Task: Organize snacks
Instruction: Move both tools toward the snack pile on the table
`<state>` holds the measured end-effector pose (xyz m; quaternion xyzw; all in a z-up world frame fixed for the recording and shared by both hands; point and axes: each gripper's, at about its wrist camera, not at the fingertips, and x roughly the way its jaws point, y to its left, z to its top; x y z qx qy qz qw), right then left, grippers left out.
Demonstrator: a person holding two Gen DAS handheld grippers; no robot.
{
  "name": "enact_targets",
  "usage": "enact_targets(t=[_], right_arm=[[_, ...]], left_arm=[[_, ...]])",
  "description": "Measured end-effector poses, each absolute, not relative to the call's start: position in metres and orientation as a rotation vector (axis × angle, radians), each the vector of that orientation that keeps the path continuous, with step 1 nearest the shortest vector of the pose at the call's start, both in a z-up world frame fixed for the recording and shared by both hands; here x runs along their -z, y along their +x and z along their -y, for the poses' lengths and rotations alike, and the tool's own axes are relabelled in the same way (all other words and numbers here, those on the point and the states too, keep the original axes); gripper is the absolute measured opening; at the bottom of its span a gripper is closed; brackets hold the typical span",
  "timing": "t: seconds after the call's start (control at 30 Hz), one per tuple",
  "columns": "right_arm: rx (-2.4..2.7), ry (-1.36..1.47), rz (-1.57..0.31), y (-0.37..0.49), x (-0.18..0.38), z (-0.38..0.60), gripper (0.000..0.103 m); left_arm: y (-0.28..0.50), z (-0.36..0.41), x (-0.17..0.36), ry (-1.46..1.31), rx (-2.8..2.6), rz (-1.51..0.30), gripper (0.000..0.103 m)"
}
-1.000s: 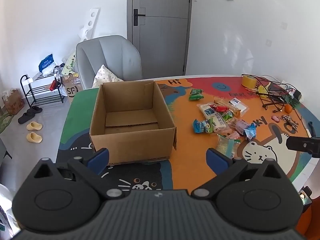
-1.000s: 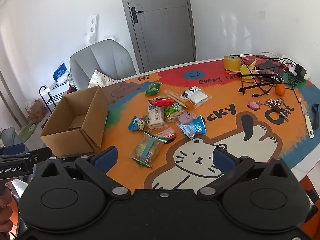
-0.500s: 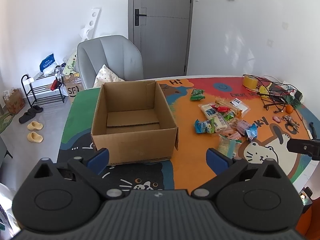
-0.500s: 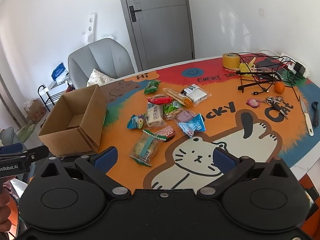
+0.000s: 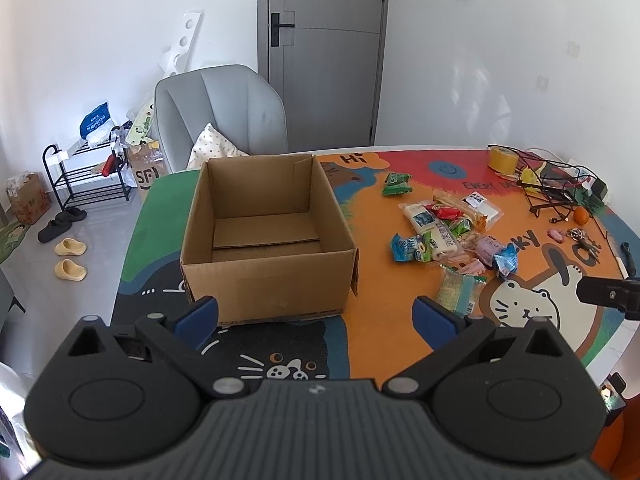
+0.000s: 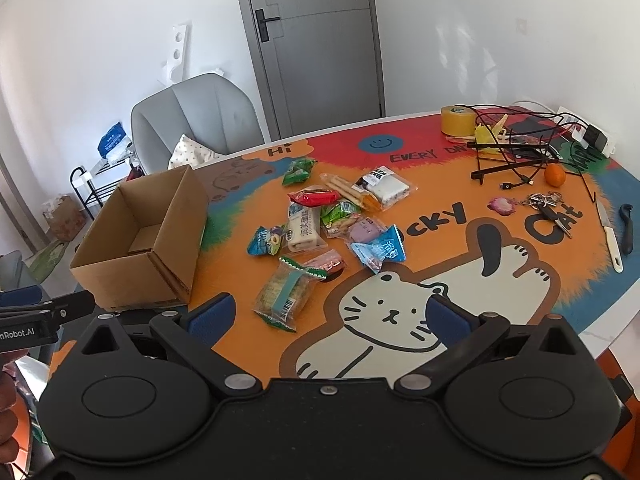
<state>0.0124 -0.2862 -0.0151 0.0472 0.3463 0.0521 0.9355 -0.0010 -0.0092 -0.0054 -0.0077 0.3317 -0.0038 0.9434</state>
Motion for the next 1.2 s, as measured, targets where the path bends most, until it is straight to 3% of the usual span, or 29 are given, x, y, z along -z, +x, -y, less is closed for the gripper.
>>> enact_targets(t=[1.2], right_arm=[[-0.054,0.064,-0.707,0.016,0.019,0.292,0.103]], left_arm=[[0.000,0.017,0.007,-0.012,0.023,-0.666,0.102]])
